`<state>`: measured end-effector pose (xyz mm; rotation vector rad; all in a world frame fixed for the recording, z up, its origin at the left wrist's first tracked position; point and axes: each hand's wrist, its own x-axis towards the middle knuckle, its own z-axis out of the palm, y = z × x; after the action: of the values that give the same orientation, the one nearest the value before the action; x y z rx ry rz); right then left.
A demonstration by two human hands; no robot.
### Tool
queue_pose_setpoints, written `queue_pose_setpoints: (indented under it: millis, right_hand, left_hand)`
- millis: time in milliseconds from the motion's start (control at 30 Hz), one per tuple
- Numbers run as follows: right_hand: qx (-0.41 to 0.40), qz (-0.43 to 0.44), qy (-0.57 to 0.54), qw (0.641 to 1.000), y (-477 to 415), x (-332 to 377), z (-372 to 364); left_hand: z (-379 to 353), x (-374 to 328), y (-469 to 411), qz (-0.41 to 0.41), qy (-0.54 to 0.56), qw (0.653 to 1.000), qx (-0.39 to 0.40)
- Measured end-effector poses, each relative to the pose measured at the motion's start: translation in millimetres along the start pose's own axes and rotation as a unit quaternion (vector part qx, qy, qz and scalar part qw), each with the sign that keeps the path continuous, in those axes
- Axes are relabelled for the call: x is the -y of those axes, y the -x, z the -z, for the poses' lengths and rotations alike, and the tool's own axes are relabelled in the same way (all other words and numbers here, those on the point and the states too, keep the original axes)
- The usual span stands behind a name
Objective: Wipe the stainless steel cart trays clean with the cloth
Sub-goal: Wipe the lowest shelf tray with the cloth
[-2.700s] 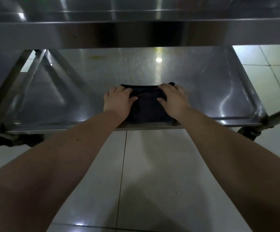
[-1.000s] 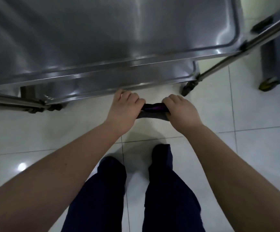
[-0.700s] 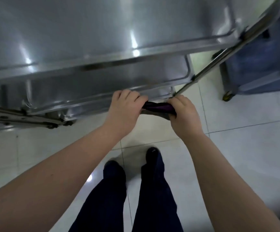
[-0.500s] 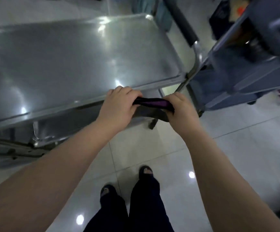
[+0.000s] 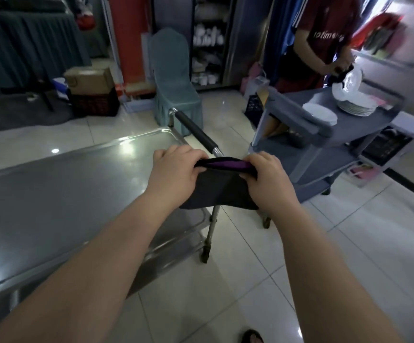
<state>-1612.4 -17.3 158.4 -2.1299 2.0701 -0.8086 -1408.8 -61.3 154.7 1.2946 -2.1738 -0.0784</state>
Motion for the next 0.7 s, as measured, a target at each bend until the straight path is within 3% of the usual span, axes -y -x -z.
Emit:
queue_pose_setpoints:
  millis: [433, 700]
  right_hand:
    - [0.003, 0.014, 0.006, 1.0, -77.6, -234.7, 73.9]
    - [0.043, 0.001, -0.017, 0.999, -161.6, -324.2, 48.2]
  left_hand:
    - [-160.3, -156.1, -143.1, 0.015, -0.04, 0.999, -0.017]
    - [-245.0, -162.8, -222.8, 0.075, -0.07, 0.994, 0.037]
